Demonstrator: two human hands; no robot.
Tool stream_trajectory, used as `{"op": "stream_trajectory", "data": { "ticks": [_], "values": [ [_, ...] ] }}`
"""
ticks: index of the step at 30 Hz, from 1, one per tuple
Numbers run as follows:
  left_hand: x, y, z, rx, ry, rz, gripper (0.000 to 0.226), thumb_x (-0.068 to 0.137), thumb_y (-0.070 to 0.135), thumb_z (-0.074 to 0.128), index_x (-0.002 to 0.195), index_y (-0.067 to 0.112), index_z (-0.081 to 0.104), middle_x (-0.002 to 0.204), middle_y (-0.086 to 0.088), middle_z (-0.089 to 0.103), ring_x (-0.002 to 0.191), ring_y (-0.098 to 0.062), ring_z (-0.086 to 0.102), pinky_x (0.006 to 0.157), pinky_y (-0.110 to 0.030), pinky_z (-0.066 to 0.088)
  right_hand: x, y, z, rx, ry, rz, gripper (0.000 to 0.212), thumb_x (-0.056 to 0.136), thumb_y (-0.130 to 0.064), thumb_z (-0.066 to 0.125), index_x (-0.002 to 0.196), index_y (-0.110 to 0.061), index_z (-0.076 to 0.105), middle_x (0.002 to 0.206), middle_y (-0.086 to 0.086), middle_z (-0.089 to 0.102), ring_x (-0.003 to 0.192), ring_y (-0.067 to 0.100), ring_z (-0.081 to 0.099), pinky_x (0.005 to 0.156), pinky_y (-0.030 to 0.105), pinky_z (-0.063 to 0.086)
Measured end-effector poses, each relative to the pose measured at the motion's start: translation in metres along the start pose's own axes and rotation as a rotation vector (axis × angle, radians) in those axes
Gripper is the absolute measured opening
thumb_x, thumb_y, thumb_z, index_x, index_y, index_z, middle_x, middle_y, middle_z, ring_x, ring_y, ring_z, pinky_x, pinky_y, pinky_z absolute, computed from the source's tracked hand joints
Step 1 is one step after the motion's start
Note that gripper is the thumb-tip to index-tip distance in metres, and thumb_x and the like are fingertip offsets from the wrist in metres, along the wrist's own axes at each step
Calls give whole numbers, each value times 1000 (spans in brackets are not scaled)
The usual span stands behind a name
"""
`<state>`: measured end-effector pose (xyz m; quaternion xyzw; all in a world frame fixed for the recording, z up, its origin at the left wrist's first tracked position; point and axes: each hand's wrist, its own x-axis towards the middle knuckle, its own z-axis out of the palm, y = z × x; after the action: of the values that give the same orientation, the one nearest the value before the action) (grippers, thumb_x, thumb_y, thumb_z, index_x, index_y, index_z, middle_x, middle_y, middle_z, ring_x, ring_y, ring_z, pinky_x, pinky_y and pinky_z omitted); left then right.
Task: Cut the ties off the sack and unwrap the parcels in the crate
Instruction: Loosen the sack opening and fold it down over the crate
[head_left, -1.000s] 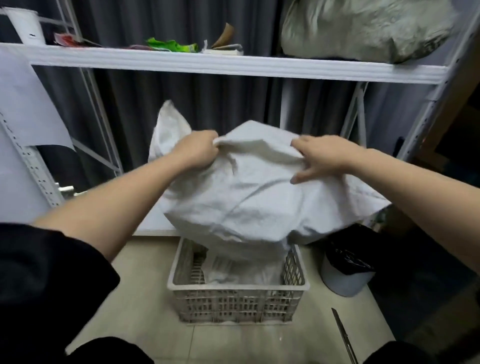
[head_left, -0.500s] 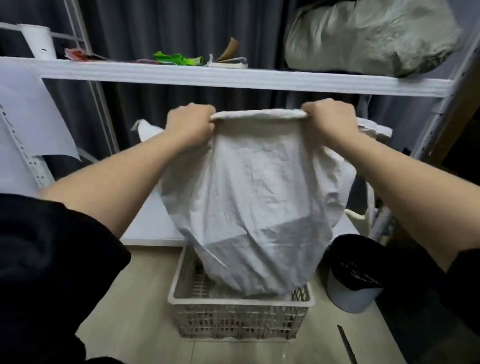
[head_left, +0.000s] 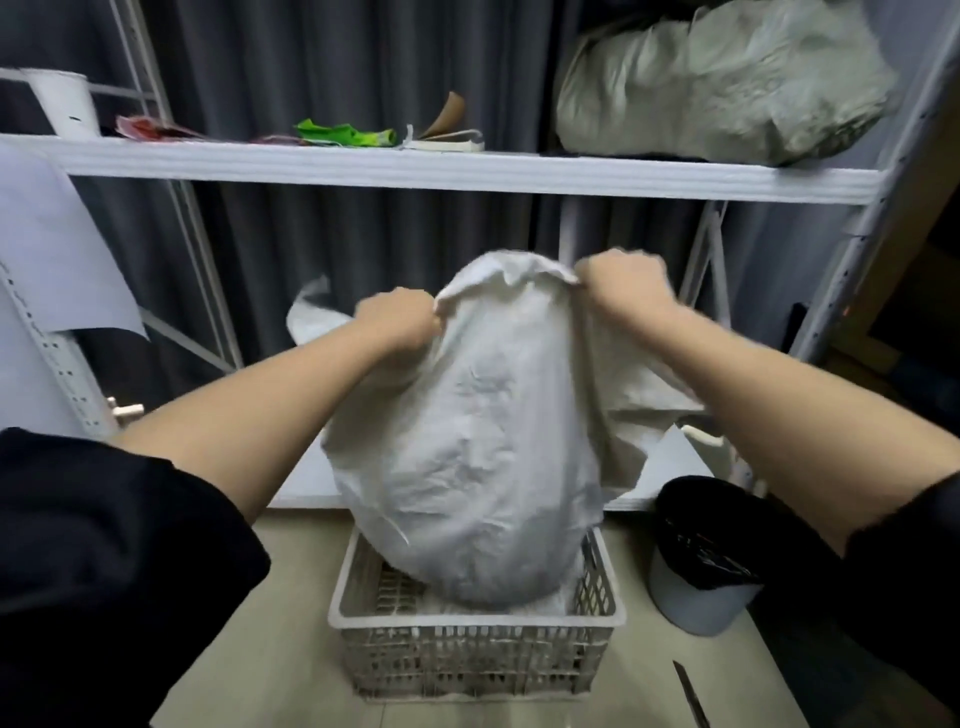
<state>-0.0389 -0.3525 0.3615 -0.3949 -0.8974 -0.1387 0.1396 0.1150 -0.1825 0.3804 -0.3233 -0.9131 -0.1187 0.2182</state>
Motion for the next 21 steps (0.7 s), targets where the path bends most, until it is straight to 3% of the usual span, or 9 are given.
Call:
{"op": "stream_trajectory", "data": {
  "ticks": [4,6,9,12,14,16,18,19,21],
  "values": [
    [7,-19,-15,15,72,62,25,92,42,47,86,19,54,100,-11,65,94,-34,60,70,-33,40,8,25,-4,25,98,59,25,91,-15,42,100,-12,65,102,20,66,93,40,62,66,31,33],
    [4,-27,-21,66,-137,159,31,84,52,57,88,22,54,97,-4,65,93,-29,61,73,-33,43,2,24,0,4,68,45,25,91,-17,41,99,-12,65,99,18,66,89,38,62,64,31,32],
    [-1,-47,-22,194,-426,66,40,69,58,66,91,26,57,92,4,66,86,-21,62,80,-34,51,-5,32,4,44,33,76,27,92,-22,40,98,-11,64,96,15,65,87,36,61,64,31,33],
    [-9,-62,-15,279,-399,-82,27,79,41,55,94,21,62,84,0,64,80,-21,62,73,-32,51,-14,37,7,65,-7,69,31,93,-33,42,97,-12,64,98,15,65,90,36,61,66,32,36],
    [-15,-64,-8,426,-333,-149,17,81,26,51,94,18,61,78,1,58,77,-21,59,68,-29,44,-24,40,9,-33,-117,50,29,91,-37,47,97,-14,65,101,13,65,93,34,62,68,31,37],
    [-21,-62,1,429,-315,-218,15,79,16,54,93,16,61,75,0,53,78,-23,56,68,-29,43,-33,43,10,-157,-272,85,30,88,-37,49,102,-15,64,107,11,65,98,32,62,71,31,39],
    [-20,-57,14,222,-349,-284,16,82,9,53,96,8,61,73,-4,51,78,-26,56,65,-29,46,-41,42,14,-121,-428,195,30,91,-29,46,107,-10,61,109,12,63,96,32,61,70,32,41],
    [-17,-55,21,6,-374,-339,14,86,5,49,96,4,59,71,-6,51,75,-28,56,58,-28,47,-43,39,17,3,-498,269,27,92,-22,42,104,-4,59,104,15,63,88,33,61,67,32,42],
    [-18,-46,27,-561,-424,-497,20,91,-2,33,95,-1,54,67,-13,54,59,-27,58,42,-24,49,-44,31,25,483,-558,451,26,93,-9,33,83,1,55,78,18,59,62,29,56,52,29,44]
  ]
}}
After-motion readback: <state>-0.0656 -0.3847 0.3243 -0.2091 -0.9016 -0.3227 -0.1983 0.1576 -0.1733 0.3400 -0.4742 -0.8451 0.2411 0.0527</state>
